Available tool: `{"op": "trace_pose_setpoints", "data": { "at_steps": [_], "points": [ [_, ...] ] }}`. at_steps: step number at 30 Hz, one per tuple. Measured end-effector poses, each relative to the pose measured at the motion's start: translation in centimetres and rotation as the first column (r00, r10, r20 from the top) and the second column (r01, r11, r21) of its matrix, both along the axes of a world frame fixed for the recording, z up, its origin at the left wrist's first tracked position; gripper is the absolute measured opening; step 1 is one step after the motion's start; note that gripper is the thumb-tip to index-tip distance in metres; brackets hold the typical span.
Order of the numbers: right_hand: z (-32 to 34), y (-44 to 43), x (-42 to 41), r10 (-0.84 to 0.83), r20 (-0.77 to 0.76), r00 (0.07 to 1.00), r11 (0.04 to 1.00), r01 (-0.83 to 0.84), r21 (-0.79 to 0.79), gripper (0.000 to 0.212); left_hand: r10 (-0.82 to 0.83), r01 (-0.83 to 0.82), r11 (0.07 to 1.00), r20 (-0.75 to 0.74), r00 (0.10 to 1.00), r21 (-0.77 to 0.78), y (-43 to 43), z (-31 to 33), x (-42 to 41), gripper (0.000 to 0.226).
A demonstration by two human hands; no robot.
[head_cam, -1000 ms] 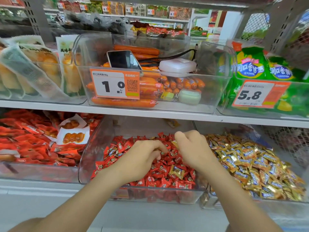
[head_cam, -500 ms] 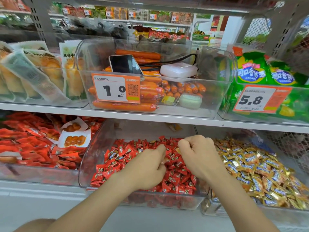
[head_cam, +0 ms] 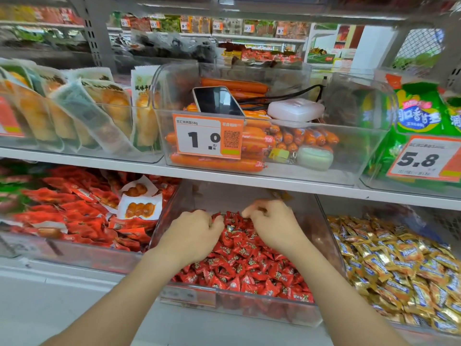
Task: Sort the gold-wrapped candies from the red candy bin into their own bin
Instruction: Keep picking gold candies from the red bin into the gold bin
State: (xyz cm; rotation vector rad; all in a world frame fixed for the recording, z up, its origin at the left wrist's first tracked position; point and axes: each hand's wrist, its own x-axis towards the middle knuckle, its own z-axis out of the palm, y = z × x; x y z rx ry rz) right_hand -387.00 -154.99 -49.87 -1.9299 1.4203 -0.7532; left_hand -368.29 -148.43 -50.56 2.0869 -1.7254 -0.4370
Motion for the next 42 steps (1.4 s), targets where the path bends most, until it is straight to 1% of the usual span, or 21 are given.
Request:
{"op": "trace_pose_setpoints", "data": {
  "at_steps": [1, 2, 4, 5, 6, 7, 8, 10, 13, 17, 19, 21, 22, 24, 26, 28, 31, 34, 36, 40, 42],
  "points": [
    [-0.1, -0.6, 0.4, -0.029, -0.012, 1.0, 0.999, 0.029, 0.013, 0.031, 0.014, -0.013, 1.0, 0.023, 1.0, -0.02, -0.1, -0.3, 0.0, 0.054],
    [-0.3, -1.2, 0.7, -0.05, -0.02, 0.999, 0.999, 0.05, 0.017, 0.03, 0.005, -0.004, 0.999, 0.035, 0.999, -0.042, -0.1, -0.6, 0.0, 0.046],
    [-1.1, -2.5, 1.2, -0.029, -0.092, 0.995, 0.999, 0.026, -0.034, 0.03, -0.002, 0.003, 1.0, 0.118, 0.993, -0.005, -0.1, -0.6, 0.2, 0.009],
    [-1.5, -3.1, 1.5, 0.01, -0.146, 0.989, 0.998, -0.018, -0.058, 0.025, -0.006, 0.003, 1.0, 0.185, 0.983, 0.012, -0.1, -0.5, 0.3, 0.021],
    [-2.1, -3.6, 1.7, 0.058, -0.184, 0.981, 0.996, -0.07, -0.06, 0.023, -0.025, 0.016, 0.999, 0.263, 0.964, 0.038, -0.2, -0.5, 0.3, 0.04],
    [-2.3, -3.9, 1.9, 0.111, -0.217, 0.97, 0.991, -0.124, -0.045, 0.024, -0.026, 0.013, 0.999, 0.316, 0.948, 0.045, -0.3, -0.5, 0.3, 0.049],
    [-2.6, -4.4, 1.9, 0.158, -0.256, 0.954, 0.984, -0.173, -0.039, 0.024, -0.021, 0.006, 0.999, 0.366, 0.93, 0.044, -0.4, -0.4, 0.2, 0.051],
    [-3.1, -5.1, 2.1, 0.21, -0.367, 0.906, 0.969, -0.243, -0.047, 0.022, -0.042, -0.01, 0.994, 0.445, 0.894, 0.113, -0.8, -0.1, 0.0, 0.047],
    [-3.6, -5.6, 2.2, 0.243, -0.505, 0.828, 0.962, -0.272, 0.018, 0.033, -0.064, -0.054, 0.974, 0.492, 0.868, 0.221, -1.8, -0.5, 0.1, 0.044],
    [-3.9, -5.4, 2.7, 0.351, -0.568, 0.744, 0.933, -0.328, 0.147, 0.029, -0.136, -0.011, 0.94, 0.402, 0.906, 0.341, -2.9, -1.8, 0.8, 0.034],
    [-3.9, -5.6, 2.9, 0.391, -0.547, 0.74, 0.919, -0.346, 0.188, 0.028, -0.138, 0.009, 0.931, 0.328, 0.934, 0.366, -3.4, -2.4, 1.5, 0.021],
    [-4.2, -5.9, 2.9, 0.389, -0.504, 0.771, 0.921, -0.34, 0.191, 0.025, -0.132, 0.032, 0.934, 0.262, 0.956, 0.355, -3.9, -2.8, 2.2, 0.012],
    [-4.4, -6.0, 2.9, 0.382, -0.492, 0.783, 0.924, -0.336, 0.183, 0.025, -0.12, 0.035, 0.937, 0.225, 0.967, 0.348, -4.1, -3.1, 2.4, 0.018],
    [-4.8, -6.0, 2.8, 0.374, -0.497, 0.783, 0.927, -0.336, 0.168, 0.034, -0.09, 0.034, 0.942, 0.153, 0.984, 0.334, -4.5, -3.6, 2.6, 0.031],
    [-5.1, -6.1, 2.8, 0.376, -0.512, 0.772, 0.923, -0.358, 0.139, 0.043, -0.048, 0.03, 0.959, 0.055, 0.997, 0.28, -4.7, -3.6, 2.6, 0.026],
    [-5.3, -6.1, 2.9, 0.372, -0.53, 0.762, 0.922, -0.369, 0.116, 0.035, -0.009, 0.023, 0.981, -0.074, 0.997, 0.194, -4.7, -3.3, 2.5, 0.025],
    [-5.3, -6.2, 2.9, 0.334, -0.54, 0.773, 0.936, -0.337, 0.098, 0.011, 0.032, -0.019, 0.998, -0.214, 0.976, 0.065, -4.5, -2.6, 2.0, 0.026],
    [-5.2, -6.4, 2.6, 0.322, -0.489, 0.811, 0.945, -0.306, 0.114, 0.015, 0.069, -0.051, 0.997, -0.318, 0.945, 0.064, -4.3, -2.1, 1.8, 0.039],
    [-5.0, -6.3, 2.2, 0.303, -0.476, 0.826, 0.952, -0.286, 0.11, 0.008, 0.084, -0.061, 0.995, -0.332, 0.939, 0.078, -4.2, -2.1, 1.9, 0.046],
    [-4.7, -6.4, 1.4, 0.292, -0.436, 0.851, 0.955, -0.281, 0.09, 0.003, 0.089, -0.071, 0.995, -0.279, 0.956, 0.074, -4.2, -2.1, 1.9, 0.047],
    [-4.5, -6.4, 1.2, 0.29, -0.442, 0.849, 0.955, -0.284, 0.081, 0.015, 0.076, -0.066, 0.996, -0.203, 0.976, 0.055, -4.1, -2.3, 2.0, 0.047]
  ]
}}
